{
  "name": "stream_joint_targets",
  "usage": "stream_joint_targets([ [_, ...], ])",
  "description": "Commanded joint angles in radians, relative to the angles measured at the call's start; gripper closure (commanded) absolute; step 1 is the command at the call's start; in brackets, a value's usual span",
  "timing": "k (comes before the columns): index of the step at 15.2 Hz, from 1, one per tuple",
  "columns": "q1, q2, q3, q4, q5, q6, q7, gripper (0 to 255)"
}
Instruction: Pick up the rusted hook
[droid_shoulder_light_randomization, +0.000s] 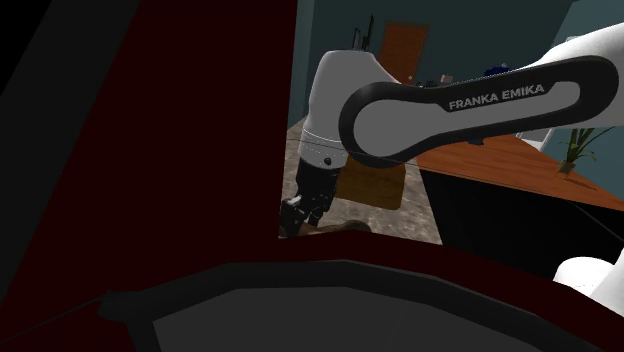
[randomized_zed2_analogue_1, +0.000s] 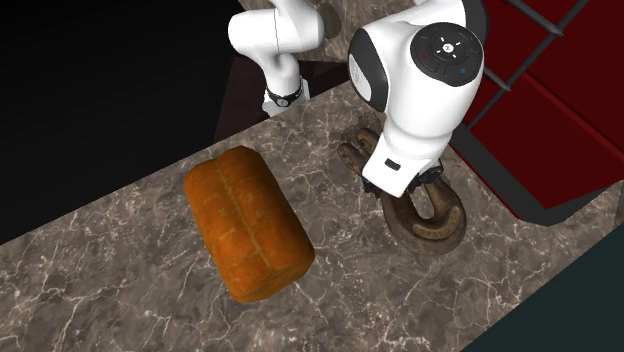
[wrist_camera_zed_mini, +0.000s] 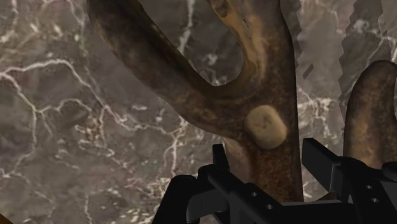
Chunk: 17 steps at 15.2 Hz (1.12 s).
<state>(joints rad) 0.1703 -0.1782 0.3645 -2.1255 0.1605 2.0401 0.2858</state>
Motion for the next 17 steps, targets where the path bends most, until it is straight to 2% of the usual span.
stream_joint_targets([
  [1, 0.000, -0.001, -0.001, 0.010, 0.000, -0.012, 0.000, 255],
  [15, -0.006, -0.018, -0.012, 0.181, -0.005, -0.200, 0.013, 255],
  [17, -0.006, -0.018, -0.012, 0.183, -0.006, -0.202, 0.013, 255],
])
